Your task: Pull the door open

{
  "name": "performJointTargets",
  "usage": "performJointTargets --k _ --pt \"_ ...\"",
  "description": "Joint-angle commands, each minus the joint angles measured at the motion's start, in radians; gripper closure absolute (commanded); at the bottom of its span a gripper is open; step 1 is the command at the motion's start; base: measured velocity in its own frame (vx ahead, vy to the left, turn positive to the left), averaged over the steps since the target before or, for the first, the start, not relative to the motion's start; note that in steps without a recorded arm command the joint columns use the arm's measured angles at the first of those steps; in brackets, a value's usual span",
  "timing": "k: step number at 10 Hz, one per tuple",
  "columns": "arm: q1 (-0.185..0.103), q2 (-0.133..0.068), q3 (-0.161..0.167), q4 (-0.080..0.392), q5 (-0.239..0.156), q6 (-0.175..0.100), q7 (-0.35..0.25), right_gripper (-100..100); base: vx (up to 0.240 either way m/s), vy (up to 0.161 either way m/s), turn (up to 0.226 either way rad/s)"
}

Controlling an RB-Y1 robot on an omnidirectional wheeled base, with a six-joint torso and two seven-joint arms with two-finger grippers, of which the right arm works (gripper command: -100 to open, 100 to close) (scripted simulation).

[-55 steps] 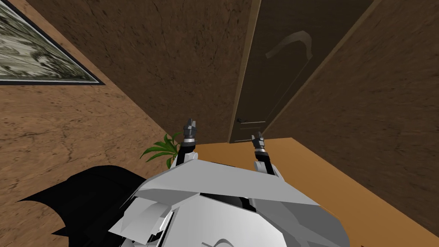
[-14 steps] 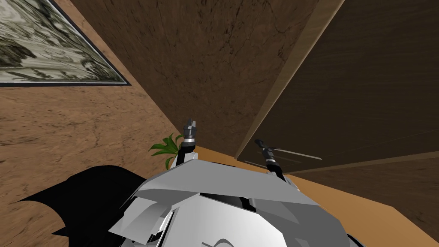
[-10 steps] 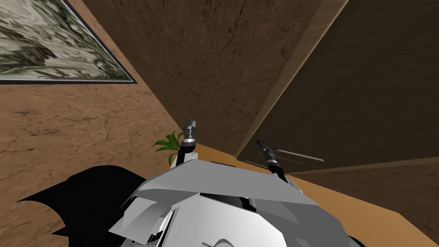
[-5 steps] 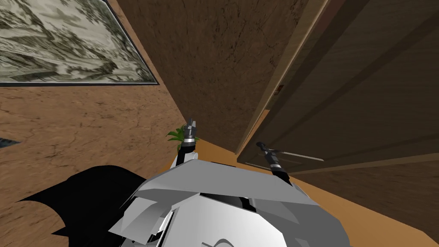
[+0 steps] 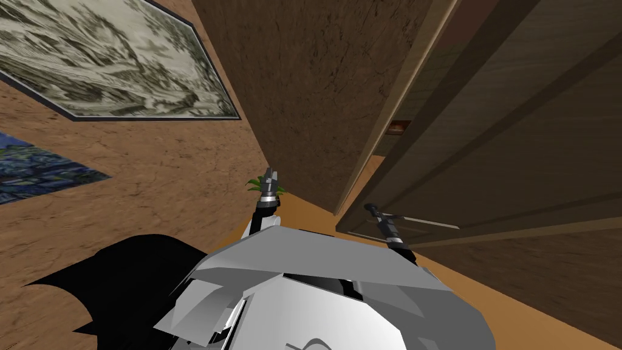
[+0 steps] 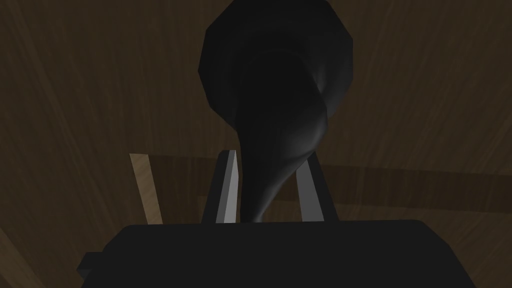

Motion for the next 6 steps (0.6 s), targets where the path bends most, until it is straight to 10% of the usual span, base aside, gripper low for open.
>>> performJointTargets --k 1,6 --pt "0.011 -0.011 0.005 0.011 0.001 -0.031 -0.009 100 -0.144 -0.059 0.127" --pt "0.066 -0.054 0.023 0.026 0.002 -0.125 -0.045 100 -0.172 -0.063 0.142"
